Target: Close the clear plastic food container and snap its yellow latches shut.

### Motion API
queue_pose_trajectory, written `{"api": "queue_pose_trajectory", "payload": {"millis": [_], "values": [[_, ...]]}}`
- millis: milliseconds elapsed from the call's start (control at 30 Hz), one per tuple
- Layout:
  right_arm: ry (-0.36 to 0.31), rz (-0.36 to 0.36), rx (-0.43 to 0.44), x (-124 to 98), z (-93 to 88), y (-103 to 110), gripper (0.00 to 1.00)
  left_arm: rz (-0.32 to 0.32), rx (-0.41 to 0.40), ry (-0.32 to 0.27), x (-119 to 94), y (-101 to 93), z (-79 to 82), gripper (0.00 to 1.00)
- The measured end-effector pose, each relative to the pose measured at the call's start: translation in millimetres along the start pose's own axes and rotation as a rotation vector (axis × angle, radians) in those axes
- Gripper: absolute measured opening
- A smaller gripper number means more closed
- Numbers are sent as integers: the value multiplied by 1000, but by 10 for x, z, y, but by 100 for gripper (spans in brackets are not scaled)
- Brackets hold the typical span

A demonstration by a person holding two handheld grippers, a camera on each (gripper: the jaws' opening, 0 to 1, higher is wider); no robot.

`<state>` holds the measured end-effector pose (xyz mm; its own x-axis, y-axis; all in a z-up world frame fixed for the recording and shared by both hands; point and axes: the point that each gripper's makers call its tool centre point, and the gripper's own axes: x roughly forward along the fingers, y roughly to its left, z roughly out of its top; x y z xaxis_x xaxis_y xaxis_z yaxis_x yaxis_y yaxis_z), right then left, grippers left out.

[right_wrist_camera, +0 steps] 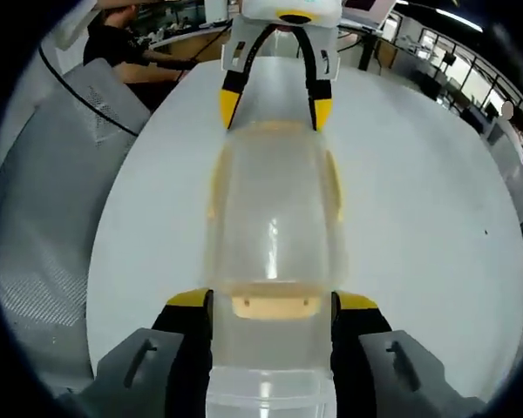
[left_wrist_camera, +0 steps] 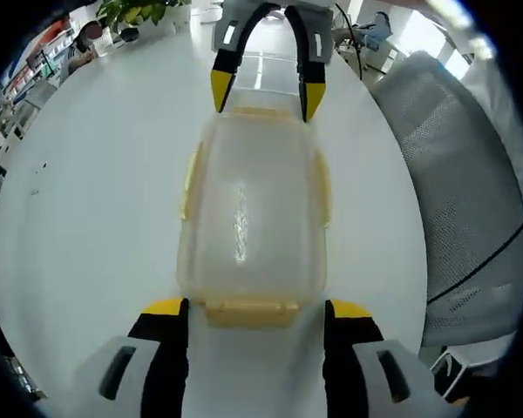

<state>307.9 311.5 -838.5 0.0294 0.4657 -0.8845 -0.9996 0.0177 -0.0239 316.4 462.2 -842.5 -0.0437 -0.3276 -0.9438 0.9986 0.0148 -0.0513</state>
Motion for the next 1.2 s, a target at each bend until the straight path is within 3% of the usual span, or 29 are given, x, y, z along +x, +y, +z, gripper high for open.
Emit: {"api": "queue_pose_trajectory", "payload": {"millis": [233, 433, 1200], "values": [[41, 13, 8, 53, -31, -11, 38, -5, 28, 42, 0, 8, -45, 53], [55, 23, 0, 82, -34, 10, 38, -24, 34, 69, -16, -11, -93, 39], [87, 12, 14, 112, -30, 50, 37, 24, 10, 140, 16, -20, -124, 34]]}}
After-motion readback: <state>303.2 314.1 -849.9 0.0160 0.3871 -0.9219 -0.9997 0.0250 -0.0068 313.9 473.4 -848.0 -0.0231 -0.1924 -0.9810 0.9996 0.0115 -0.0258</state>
